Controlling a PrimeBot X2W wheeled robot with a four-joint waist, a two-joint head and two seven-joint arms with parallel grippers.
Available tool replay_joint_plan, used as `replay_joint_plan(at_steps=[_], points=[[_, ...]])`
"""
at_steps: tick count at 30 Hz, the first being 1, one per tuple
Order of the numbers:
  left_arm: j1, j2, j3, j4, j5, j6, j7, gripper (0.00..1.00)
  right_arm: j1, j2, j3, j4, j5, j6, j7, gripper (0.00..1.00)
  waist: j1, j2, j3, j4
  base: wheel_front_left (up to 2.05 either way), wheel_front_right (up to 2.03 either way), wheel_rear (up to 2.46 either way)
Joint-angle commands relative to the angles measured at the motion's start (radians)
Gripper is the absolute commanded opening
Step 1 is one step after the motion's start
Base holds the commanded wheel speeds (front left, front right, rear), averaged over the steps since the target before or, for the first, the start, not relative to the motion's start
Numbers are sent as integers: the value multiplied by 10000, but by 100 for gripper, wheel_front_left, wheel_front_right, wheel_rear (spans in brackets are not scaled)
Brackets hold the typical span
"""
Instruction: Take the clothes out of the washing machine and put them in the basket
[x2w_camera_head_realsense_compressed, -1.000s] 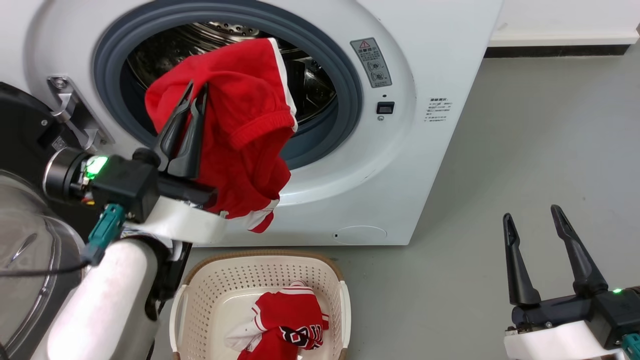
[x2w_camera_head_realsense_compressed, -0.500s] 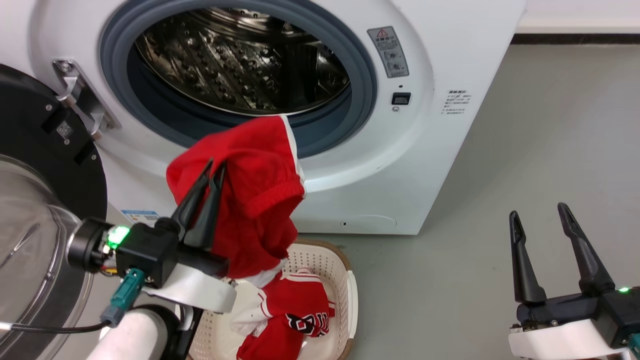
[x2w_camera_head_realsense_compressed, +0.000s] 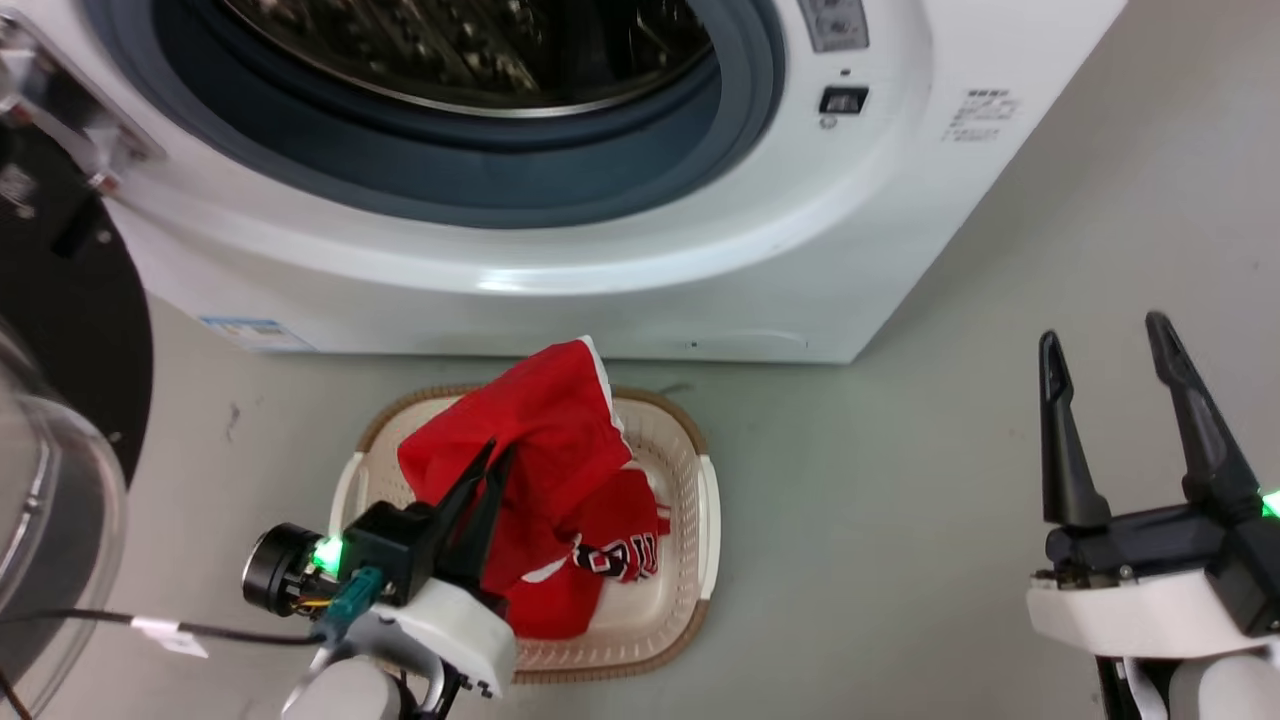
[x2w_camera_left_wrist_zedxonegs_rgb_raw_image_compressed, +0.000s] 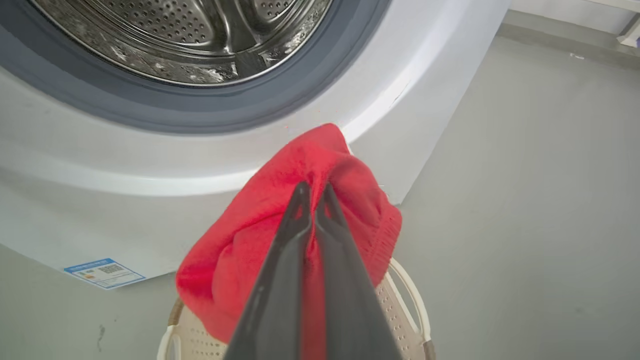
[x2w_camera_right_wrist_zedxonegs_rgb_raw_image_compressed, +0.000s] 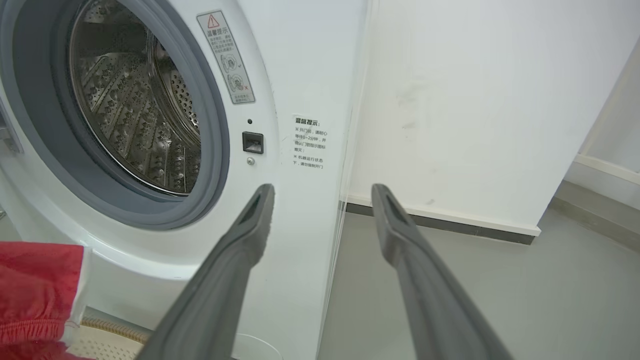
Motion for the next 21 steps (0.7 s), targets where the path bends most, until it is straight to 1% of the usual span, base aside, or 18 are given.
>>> replay_joint_plan(at_steps=[1, 7, 12, 17, 21], points=[[-221, -83, 16, 83, -90, -43, -86, 0, -135, -7, -3, -50, -43, -7, -16, 100, -1, 0, 549, -121, 0, 0, 0], [-1214, -438, -265, 2298, 91, -538, -409, 0, -763, -7, 62, -183, -82, -7, -18, 100, -1, 0, 1732, -478, 0, 0, 0], [-2418, -785, -524, 4550, 283, -990, -550, 0, -1213, -7, 152, -265, 4, -7, -18, 100, -1, 0, 2626, -812, 0, 0, 0], [-3724, -1121, -752, 6687, 511, -1321, -642, 0, -1600, -6, 181, -370, 167, -7, -16, 100, -1, 0, 3430, -1174, 0, 0, 0], [-4699, -1424, -791, 8321, 418, -1579, -642, 0, -1835, -4, 177, -437, 287, -7, -16, 100, -1, 0, 3960, -1350, 0, 0, 0]])
